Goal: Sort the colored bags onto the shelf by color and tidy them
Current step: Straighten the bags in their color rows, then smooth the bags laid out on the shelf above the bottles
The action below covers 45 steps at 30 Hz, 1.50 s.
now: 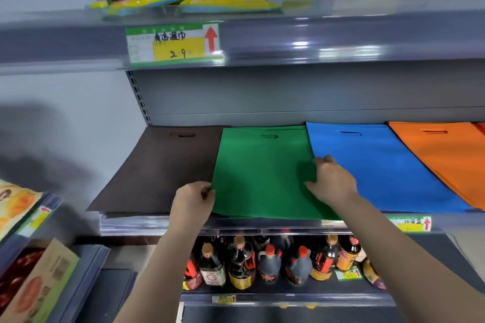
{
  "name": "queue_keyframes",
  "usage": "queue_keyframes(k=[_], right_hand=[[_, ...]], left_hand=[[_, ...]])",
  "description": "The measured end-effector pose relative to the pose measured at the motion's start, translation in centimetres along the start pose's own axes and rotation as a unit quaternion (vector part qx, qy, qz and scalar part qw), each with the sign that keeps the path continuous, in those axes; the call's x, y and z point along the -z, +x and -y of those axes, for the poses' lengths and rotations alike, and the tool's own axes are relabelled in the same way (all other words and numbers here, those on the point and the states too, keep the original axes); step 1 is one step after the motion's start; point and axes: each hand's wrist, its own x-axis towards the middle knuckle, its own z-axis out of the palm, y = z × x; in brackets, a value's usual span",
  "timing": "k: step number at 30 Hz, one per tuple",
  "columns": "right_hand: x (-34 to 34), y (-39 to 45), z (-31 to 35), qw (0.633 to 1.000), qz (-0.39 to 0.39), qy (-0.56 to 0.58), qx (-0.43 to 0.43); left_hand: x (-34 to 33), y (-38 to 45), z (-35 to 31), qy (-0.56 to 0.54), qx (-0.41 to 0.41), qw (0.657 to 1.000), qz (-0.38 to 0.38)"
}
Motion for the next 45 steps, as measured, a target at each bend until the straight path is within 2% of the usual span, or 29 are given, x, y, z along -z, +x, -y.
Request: queue_keyframes(k=[3, 7, 10, 13, 19, 28, 33, 38, 41, 45], right_hand=[[0.8, 0.4, 2.0, 0.998, -0.025, -0.013, 0.064], [2.5, 0.7, 8.3, 0.971, -0.073, -0.003, 0.229], [3.8, -0.5, 15.2, 0.929, -0.091, 0.004, 0.358], [4.9, -2.6, 22.4, 0.88, -0.09, 0.02, 0.465], [5.8, -8.4, 36.2, 0.779, -0.095, 0.035, 0.619], [4.7, -20.1, 53.2, 0.665, -0.086, 0.138, 0.729], [4.0, -24.3, 60.4, 0.623, -0.075, 0.2, 0.752], [3.7, -26.2, 65.6, 0.594, -0.052, 0.202, 0.777], [3.5, -26.4, 67.7, 0.579, -0.02, 0.142, 0.803], [3.3, -26.1, 69.7, 0.58, 0.009, 0.072, 0.812]], left_hand=[[1.1, -0.2, -0.2, 0.05, -0.024, 0.997, -0.047], [5.3, -0.6, 0.3, 0.172, -0.051, 0.977, -0.119], [10.5, -1.4, 2.3, 0.25, -0.046, 0.952, -0.172], [16.5, -3.0, 4.9, 0.324, -0.006, 0.921, -0.217], [29.3, -8.9, 9.4, 0.436, 0.087, 0.853, -0.273], [43.3, -19.8, 15.8, 0.533, 0.188, 0.753, -0.337], [48.1, -24.0, 19.0, 0.552, 0.201, 0.719, -0.371], [50.7, -24.8, 21.1, 0.535, 0.226, 0.727, -0.366], [51.1, -24.5, 21.5, 0.525, 0.228, 0.736, -0.362], [51.4, -24.5, 21.3, 0.499, 0.207, 0.735, -0.411]])
